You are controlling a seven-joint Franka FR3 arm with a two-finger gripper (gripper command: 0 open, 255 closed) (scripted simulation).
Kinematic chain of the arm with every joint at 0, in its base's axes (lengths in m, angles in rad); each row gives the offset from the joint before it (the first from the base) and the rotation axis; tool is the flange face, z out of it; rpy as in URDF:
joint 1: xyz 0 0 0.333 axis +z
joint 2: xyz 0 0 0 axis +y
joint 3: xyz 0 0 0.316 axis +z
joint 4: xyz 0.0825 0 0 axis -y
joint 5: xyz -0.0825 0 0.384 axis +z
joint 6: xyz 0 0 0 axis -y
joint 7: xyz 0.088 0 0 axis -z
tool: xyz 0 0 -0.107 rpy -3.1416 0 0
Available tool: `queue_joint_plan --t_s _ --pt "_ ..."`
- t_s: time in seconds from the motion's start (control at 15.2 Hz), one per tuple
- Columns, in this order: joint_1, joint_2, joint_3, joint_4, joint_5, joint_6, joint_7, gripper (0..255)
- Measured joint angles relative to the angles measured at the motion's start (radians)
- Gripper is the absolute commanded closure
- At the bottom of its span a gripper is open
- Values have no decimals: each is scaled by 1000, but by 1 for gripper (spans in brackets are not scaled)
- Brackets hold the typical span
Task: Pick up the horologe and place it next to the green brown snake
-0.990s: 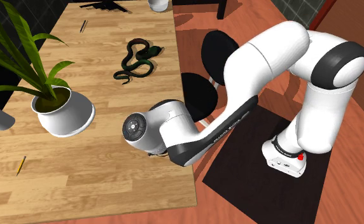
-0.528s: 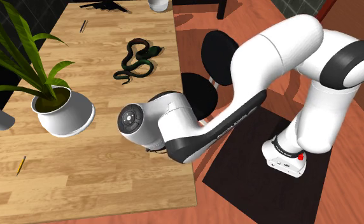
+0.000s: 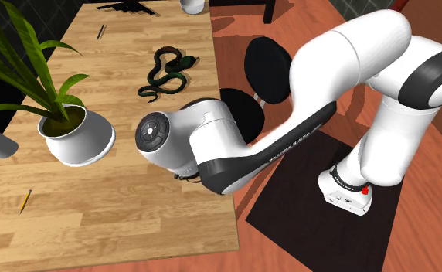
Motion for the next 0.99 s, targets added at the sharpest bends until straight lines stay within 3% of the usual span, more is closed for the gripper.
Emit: queue_joint_plan --t_s 0.4,0.99 --pt "-8 -17 2 50 12 -56 -30 255" --pt "-126 -13 -58 66 -19 -30 -201 255"
